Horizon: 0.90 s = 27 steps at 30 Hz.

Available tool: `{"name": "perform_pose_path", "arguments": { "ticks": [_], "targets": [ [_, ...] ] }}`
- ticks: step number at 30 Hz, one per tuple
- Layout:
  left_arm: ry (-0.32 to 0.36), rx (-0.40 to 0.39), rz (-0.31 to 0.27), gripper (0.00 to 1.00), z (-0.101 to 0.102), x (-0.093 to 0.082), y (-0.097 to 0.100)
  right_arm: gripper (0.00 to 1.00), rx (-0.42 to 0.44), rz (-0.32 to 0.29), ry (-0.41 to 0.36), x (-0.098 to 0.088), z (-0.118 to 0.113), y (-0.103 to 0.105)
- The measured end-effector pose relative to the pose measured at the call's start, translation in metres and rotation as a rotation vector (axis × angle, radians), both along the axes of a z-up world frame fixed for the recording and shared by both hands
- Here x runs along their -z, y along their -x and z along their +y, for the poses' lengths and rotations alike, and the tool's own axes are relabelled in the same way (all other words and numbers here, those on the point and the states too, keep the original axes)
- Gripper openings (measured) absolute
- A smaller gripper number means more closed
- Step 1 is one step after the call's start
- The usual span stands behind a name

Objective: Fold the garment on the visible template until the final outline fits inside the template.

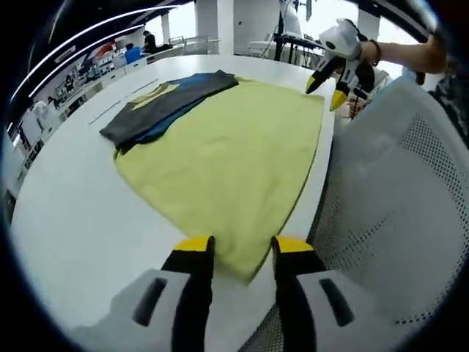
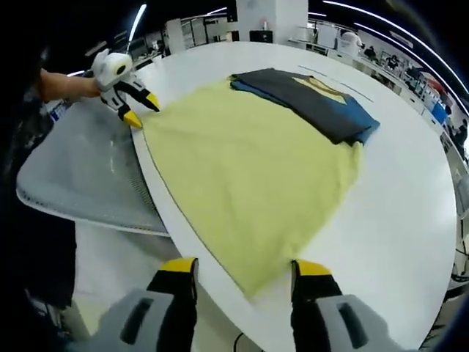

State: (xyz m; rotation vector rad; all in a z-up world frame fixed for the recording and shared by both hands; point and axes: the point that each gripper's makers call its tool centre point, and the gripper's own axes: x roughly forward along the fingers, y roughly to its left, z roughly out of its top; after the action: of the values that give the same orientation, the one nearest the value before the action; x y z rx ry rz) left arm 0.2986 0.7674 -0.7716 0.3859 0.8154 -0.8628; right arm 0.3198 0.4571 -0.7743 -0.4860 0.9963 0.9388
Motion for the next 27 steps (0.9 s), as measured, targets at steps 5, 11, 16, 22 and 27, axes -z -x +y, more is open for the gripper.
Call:
{"name": "perform_pose_path", "arguments": {
  "ticks": [5, 11, 16, 22, 27],
  "targets": [
    [-0.001, 0.022, 0.002, 0.29, 0.0005, 0.0000, 0.0044, 0.44, -0.031, -0.022, 0.040, 0.0009, -0.0024, 0.0004],
    [-0.044, 0.050, -0.030, 0.25, 0.0021, -0.0014, 0.0041, 0.41, -0.016, -0.026, 0.046, 0.0008, -0.0049, -0.0027],
    [-0.054, 0.070, -0.035, 0.25, 0.0017, -0.0006, 0.0043, 0.42, -0.035, -0.059, 0.046, -0.0062, -0.0026, -0.0065],
    [-0.072, 0.100, -0.020, 0.26, 0.0008, 0.0002, 0.0042, 0.42, -0.077, -0.052, 0.064, -0.0021, -0.0003, -0.0049],
    [-0.085, 0.089, 0.005, 0.31, 0.0036, 0.0008, -0.0013, 0.41, -0.098, -0.056, 0.077, 0.0015, 0.0007, -0.0054]
  ]
}}
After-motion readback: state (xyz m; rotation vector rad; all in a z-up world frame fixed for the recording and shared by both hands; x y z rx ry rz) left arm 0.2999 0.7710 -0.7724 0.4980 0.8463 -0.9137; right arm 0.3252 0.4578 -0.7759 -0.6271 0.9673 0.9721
